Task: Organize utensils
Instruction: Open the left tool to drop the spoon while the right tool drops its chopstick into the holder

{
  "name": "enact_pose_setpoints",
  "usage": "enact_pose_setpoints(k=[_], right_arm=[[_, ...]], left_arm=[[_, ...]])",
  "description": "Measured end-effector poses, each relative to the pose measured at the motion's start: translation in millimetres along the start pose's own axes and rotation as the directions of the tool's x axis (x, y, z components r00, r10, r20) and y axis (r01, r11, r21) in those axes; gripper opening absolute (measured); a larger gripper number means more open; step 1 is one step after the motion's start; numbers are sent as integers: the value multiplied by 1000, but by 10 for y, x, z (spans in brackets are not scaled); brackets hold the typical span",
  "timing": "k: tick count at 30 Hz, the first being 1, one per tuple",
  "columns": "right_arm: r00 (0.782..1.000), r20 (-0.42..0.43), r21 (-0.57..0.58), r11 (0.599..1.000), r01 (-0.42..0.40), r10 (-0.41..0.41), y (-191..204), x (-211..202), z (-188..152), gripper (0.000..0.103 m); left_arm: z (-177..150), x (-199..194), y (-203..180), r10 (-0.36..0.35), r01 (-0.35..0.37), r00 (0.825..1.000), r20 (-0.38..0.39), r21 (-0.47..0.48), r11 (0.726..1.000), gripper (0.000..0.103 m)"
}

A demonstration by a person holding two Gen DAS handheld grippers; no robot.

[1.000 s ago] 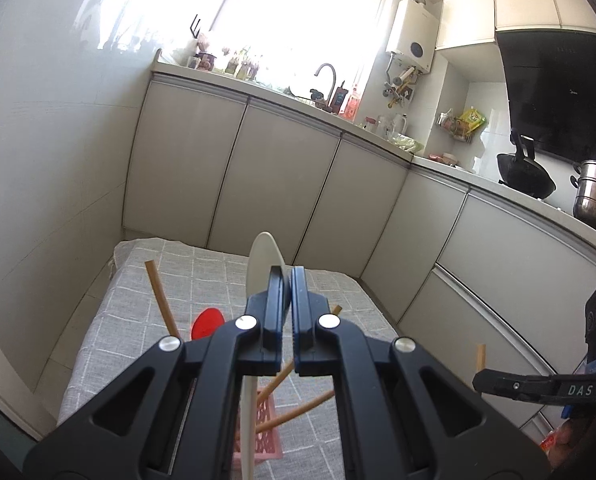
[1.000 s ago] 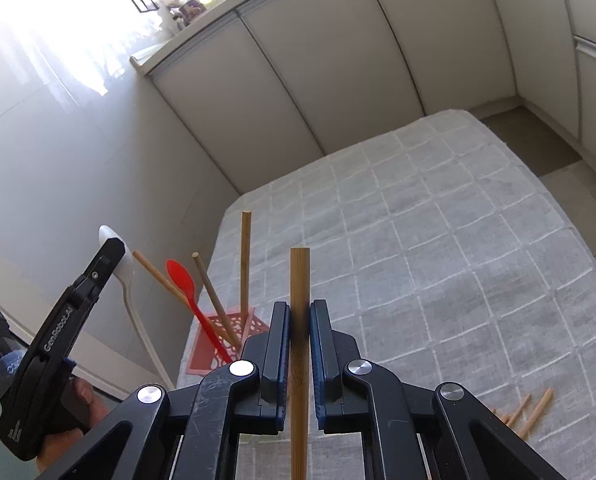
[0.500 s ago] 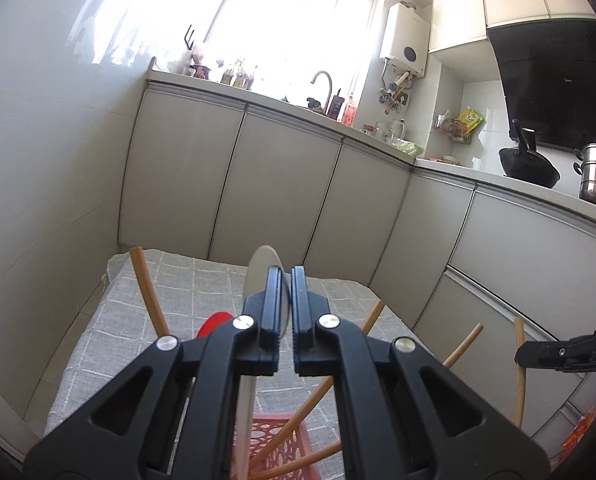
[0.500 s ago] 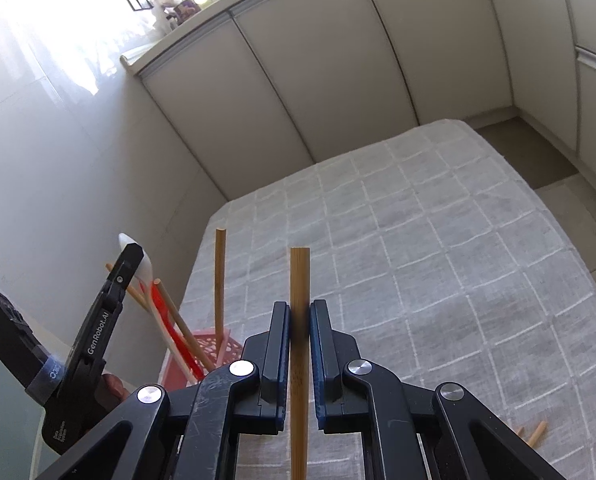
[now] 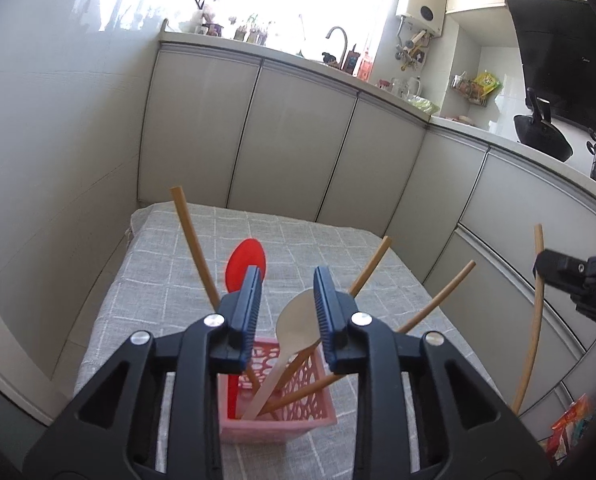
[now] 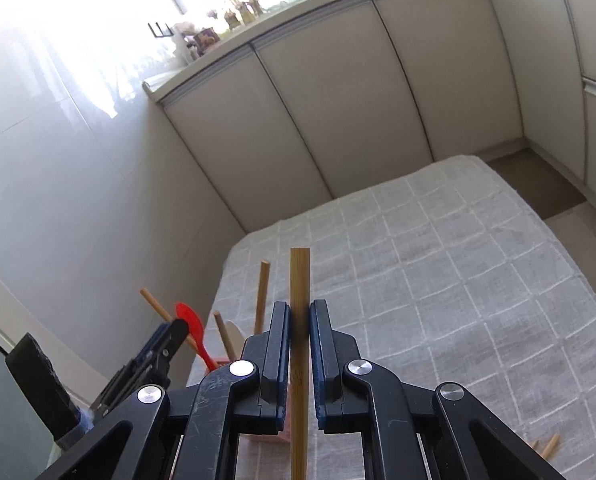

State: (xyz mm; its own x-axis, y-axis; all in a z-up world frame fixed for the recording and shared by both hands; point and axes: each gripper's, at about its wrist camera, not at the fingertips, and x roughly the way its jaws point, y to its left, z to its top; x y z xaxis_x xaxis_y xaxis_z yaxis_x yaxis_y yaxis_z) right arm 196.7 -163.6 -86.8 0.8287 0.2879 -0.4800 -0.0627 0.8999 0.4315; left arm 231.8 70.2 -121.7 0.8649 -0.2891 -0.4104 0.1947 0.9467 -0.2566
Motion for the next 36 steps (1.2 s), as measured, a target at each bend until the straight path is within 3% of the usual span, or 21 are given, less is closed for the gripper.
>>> enact_pose_setpoints(k=[3, 6, 10, 13, 21, 28, 36], right_arm=[[998, 61, -26, 1000, -4, 6, 160, -78, 75, 9], [993, 118, -45, 999, -26, 31, 337, -120, 166, 9], [981, 188, -72, 996, -43, 56, 581, -101, 271, 9], [968, 242, -104, 994, -43, 67, 787, -36, 349, 9], [928, 372, -166, 986, 30, 34, 1172, 299, 276, 9], [911, 410, -163, 978, 133, -55, 1306, 827, 38, 9], [936, 341, -146, 979, 145, -87, 1203, 1114, -152, 11]], left_arm=[[66, -152, 59, 37, -38, 997, -69, -8, 999, 50], [129, -260, 148, 117, -117, 980, -159, 8, 993, 55], [129, -356, 317, 190, -203, 940, -285, -17, 979, 64], [11, -379, 422, 218, -250, 896, -387, -35, 968, 73], [-369, -264, 584, 235, -275, 824, -515, -1, 961, 75], [-405, -274, 644, 219, -268, 820, -529, -17, 963, 75], [-408, -225, 642, 236, -279, 808, -539, 1, 960, 75]])
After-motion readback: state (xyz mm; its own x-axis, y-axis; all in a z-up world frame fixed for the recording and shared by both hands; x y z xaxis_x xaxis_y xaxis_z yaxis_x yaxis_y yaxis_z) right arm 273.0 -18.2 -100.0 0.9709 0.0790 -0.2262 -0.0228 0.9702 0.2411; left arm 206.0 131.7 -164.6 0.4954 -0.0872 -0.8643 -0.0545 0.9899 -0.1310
